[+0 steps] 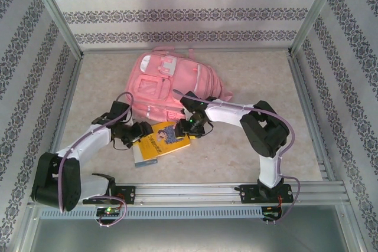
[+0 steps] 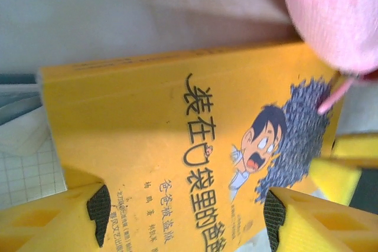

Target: Pack the student bag

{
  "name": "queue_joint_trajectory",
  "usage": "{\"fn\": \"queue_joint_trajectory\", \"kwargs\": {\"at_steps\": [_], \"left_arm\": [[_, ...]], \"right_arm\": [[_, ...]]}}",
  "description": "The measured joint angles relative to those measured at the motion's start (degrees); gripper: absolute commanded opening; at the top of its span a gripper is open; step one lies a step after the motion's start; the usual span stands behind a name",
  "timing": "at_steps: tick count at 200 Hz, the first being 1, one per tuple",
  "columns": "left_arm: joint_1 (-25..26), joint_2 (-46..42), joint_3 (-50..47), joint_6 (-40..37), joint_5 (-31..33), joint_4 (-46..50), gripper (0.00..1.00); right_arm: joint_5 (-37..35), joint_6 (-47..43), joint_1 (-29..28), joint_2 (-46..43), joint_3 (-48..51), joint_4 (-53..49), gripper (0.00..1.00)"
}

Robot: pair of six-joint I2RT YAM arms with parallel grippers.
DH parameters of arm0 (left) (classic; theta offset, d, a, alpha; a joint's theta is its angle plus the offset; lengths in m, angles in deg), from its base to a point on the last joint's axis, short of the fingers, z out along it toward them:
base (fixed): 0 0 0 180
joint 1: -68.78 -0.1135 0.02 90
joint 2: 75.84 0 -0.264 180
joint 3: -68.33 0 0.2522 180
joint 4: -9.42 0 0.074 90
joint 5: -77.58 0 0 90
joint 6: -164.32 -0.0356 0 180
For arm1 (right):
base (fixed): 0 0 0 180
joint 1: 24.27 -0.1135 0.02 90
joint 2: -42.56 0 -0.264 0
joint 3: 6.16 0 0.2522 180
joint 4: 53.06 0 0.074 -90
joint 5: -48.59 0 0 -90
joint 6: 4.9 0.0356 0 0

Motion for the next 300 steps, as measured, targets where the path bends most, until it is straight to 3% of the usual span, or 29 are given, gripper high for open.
{"fn": "queue_joint_trajectory", "kwargs": {"at_steps": [46,71,97,137,194,253,300], "left_arm": [[11.3,3.3,1.4,1.4,-6.2,-0.3,0.74],[14.6,6.3,5.0,-0.2,-9.1,0.9,0.76],[14.6,6.4,11.1,-4.3,-8.2,5.1,0.75],[13.7,11.1,19.1,-9.0,-4.1,6.7,0.71],[13.1,28.8,26.6,-14.3,-1.1,7.3,0.68],[12.6,33.5,30.7,-16.8,-3.5,7.5,0.65],[11.5,34.4,31.4,-18.4,-4.3,7.3,0.53]], "right_arm": [[-6.3,0.3,4.2,-8.9,7.1,0.3,0.56],[-9.0,1.7,6.6,-16.9,12.3,0.7,0.54],[-7.6,3.1,8.1,-23.6,16.7,1.9,0.49],[4.1,4.1,8.1,-23.8,21.0,7.4,0.49],[16.0,9.2,7.2,-18.4,26.2,16.9,0.50],[21.5,14.2,6.2,-13.4,26.3,23.5,0.45],[25.3,17.6,6.2,-10.4,25.7,25.3,0.40]]}}
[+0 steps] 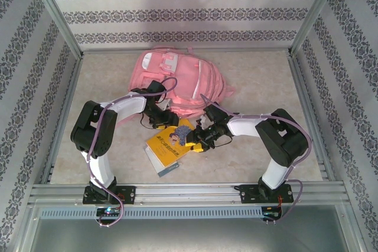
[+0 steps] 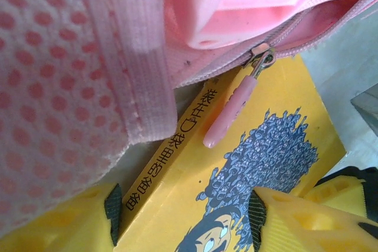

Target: Pack the student bag

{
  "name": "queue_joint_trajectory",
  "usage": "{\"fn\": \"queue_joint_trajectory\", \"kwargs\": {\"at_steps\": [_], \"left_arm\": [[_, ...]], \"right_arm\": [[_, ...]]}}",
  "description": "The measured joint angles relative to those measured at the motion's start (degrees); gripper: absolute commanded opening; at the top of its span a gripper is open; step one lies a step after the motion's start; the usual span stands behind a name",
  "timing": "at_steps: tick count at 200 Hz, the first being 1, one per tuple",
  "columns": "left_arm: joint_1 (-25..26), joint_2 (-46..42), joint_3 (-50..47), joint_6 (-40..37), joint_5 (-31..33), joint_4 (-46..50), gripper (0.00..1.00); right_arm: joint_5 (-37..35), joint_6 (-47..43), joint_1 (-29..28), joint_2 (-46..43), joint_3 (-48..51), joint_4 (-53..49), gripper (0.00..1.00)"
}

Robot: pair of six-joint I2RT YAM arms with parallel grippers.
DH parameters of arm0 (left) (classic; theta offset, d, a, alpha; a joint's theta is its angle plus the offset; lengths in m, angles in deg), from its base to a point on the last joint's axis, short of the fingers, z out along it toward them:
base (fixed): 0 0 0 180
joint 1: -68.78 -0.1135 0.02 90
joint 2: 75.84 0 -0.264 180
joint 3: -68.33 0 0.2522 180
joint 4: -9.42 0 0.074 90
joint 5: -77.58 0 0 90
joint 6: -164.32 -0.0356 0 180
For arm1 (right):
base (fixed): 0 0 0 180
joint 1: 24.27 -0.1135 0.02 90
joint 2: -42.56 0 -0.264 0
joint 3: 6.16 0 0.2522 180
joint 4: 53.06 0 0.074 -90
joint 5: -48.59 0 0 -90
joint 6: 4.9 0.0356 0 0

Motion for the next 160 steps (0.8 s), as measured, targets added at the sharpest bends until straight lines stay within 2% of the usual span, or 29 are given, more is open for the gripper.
{"fn": "queue_joint_trajectory", "kwargs": {"at_steps": [25,73,117,124,140,160], "left_arm": [[-0.4,0.0,0.4,-0.2,-0.6,0.0,0.43],[-0.9,-0.9,1.4,0.0,-2.8,0.1,0.35],[1.2,-3.1,0.8,1.6,-16.0,0.0,0.34],[1.2,-3.4,0.4,1.7,-17.0,0.0,0.36],[1.2,-3.5,-0.1,1.6,-17.3,0.7,0.47],[0.8,-5.0,-0.6,1.1,-14.6,1.9,0.61]], "right_arm": [[1.0,0.9,0.5,0.6,-0.1,0.0,0.38],[1.2,2.0,1.1,0.6,-0.1,-0.4,0.37],[-0.6,1.9,1.2,0.7,-0.1,2.8,0.37],[-0.9,1.9,1.4,0.7,-0.1,3.0,0.37],[-1.4,1.9,1.6,0.7,-0.1,3.6,0.37],[-2.6,1.4,1.8,0.2,0.0,3.4,0.39]]}}
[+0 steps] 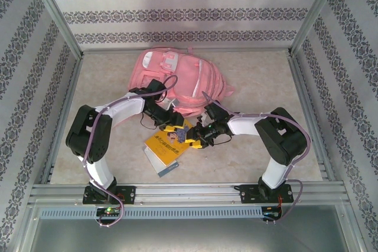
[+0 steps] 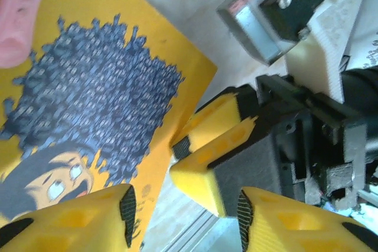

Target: Pack the student bag

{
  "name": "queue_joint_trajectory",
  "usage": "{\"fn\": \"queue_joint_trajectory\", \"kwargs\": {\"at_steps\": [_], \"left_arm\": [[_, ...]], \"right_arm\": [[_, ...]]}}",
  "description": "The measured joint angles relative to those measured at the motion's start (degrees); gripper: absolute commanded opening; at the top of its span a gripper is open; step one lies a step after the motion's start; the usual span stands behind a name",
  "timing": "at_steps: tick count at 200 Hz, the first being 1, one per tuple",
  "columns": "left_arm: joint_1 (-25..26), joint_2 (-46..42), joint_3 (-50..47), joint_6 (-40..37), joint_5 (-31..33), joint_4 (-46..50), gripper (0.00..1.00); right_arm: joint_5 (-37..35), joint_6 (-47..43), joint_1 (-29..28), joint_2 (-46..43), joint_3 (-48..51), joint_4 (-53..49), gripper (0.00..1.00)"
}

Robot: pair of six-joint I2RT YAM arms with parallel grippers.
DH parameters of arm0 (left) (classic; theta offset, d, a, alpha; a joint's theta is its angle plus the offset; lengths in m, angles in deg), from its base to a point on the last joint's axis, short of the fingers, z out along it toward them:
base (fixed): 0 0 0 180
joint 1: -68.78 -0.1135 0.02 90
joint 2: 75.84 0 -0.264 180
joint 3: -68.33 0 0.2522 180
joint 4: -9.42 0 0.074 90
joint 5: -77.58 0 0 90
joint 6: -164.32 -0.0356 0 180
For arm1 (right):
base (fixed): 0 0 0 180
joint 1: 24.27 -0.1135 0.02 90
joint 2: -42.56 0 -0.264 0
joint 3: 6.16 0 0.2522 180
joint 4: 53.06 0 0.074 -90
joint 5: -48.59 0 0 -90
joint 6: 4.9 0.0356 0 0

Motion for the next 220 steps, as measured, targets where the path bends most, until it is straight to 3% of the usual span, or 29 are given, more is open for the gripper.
{"fn": "queue_joint_trajectory", "kwargs": {"at_steps": [21,53,86,112,220], "left_arm": [[-2.3,-4.1,-0.7,0.0,5.0,0.7,0.67],[-6.0,-8.1,-0.6,0.0,12.0,1.1,0.67],[-5.4,-2.7,-0.7,0.1,12.0,0.9,0.67],[-4.1,0.2,-1.4,0.4,12.0,0.5,0.67],[1.0,2.7,-1.0,0.4,11.9,-1.2,0.67]], "right_arm": [[-2.4,-1.7,0.3,-1.1,0.0,-1.1,0.39],[-6.6,-3.4,2.5,-3.3,0.2,-3.3,0.39],[-12.2,-6.5,7.2,-5.4,0.2,-7.8,0.39],[-12.5,-10.3,9.9,-5.3,-0.3,-11.8,0.39],[-10.6,-13.3,9.8,-14.8,4.9,-15.4,0.48]]}}
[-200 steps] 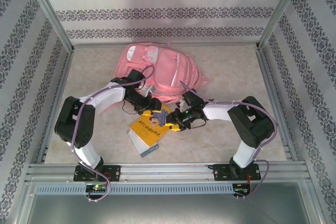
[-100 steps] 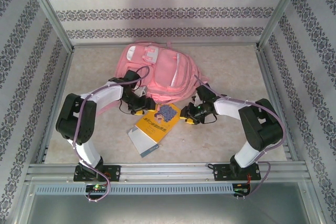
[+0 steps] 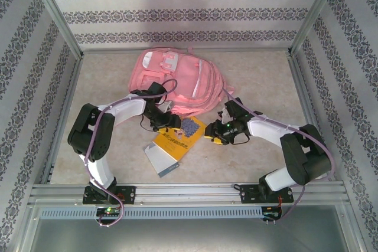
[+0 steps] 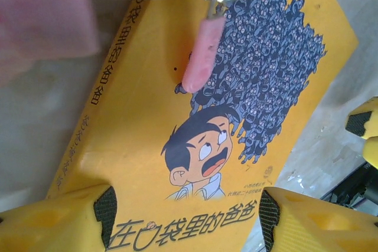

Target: Pack the student bag

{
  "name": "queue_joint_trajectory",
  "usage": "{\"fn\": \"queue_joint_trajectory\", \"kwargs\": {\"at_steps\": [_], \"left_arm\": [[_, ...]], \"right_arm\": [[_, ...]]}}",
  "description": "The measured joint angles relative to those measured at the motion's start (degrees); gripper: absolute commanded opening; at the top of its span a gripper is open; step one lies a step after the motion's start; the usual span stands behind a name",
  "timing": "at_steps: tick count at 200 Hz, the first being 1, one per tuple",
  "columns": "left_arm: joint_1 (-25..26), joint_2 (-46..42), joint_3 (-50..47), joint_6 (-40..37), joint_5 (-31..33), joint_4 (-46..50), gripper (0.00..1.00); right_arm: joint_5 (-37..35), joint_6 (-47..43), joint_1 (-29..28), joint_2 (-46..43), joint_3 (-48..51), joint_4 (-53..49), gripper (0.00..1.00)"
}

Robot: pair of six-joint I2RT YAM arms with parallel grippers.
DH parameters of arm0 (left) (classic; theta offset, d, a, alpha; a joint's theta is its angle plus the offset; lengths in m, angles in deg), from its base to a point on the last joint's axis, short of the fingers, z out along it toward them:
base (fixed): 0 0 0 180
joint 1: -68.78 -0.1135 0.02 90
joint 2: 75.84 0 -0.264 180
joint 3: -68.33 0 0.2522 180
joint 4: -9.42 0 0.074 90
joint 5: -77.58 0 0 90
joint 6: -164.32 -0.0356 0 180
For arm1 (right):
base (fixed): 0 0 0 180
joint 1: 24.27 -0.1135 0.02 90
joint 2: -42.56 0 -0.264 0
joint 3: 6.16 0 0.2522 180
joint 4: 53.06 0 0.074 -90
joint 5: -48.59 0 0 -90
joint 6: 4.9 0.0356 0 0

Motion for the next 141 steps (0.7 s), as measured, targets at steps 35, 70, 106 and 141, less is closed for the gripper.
{"fn": "queue_joint_trajectory", "kwargs": {"at_steps": [35,70,106,141], "left_arm": [[0.6,0.1,0.7,-0.2,1.1,0.3,0.67],[-0.2,0.0,1.9,-0.7,4.1,0.4,0.68],[-1.0,0.0,3.4,-0.8,6.3,0.4,0.68],[-1.0,0.3,3.9,-0.8,6.4,0.3,0.68]], "right_arm": [[-0.2,0.0,0.0,-0.3,0.9,-0.4,0.48],[-0.3,0.0,0.0,-1.1,1.3,-0.8,0.48],[-0.4,0.0,-0.5,-1.1,1.4,-0.9,0.48],[-0.8,0.1,-1.5,-1.3,1.7,-1.2,0.52]]}}
